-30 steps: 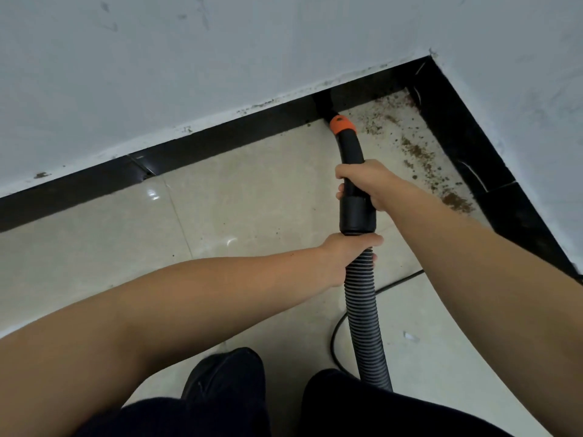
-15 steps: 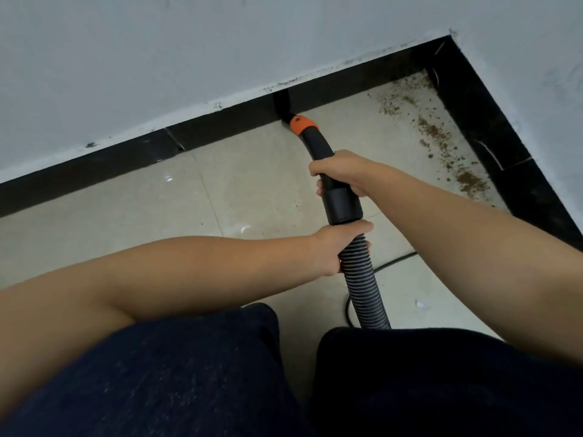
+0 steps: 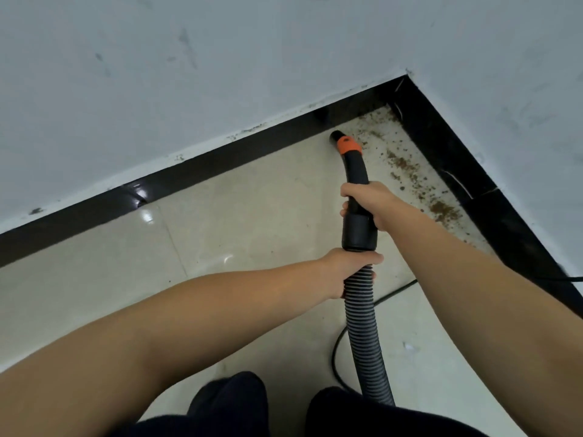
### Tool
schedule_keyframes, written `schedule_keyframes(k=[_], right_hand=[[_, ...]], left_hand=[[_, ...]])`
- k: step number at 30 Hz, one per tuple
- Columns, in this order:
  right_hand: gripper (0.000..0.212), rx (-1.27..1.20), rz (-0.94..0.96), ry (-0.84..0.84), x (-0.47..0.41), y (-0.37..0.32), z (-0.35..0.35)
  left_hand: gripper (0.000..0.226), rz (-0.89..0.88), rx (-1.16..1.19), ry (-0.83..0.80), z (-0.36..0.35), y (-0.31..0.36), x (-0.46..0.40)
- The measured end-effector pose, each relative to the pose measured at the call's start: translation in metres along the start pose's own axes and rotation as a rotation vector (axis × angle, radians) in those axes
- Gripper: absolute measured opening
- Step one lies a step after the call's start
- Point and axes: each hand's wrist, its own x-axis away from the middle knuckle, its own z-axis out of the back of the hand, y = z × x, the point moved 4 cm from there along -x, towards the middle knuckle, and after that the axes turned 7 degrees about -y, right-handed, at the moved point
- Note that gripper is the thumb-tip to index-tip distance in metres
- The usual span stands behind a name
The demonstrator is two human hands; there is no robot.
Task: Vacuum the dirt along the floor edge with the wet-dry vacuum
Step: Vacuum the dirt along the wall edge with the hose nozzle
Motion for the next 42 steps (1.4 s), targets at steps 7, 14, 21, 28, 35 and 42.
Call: schedule_keyframes(k=[7,14,21,28,35,42], right_hand=[[0.016,-0.073,0.012,0.085,-0.029,-0.014,0.033],[0.019,-0.133,0.036,0.117,-0.04,-0.034,0.04],[0.022,-0.051,0.031,0.041,-0.024,-0.018,0.01],[0.021,0.037,0.047,-0.091,-0.003,-0.007,-0.015],[0.02,-0.099,0.043,-0.008,-0.017,-0.026,0.011],[0.013,-0.201,0.049,0.112,-0.055,-0.043,0.055]], left_hand=[[0.018,-0.001,-0.052,-0.01,-0.01,0.033,-0.033],[0.017,-0.065,-0.028,0.017,-0.009,0.058,-0.042],[0.016,-0.05,0.044,0.062,0.004,0.024,-0.029],[0.016,-0.046,0.049,0.08,0.007,-0.002,-0.008],[0.018,-0.071,-0.066,0.067,0.004,0.036,-0.015],[0.017,-0.18,-0.134,0.054,-0.011,0.079,-0.051]])
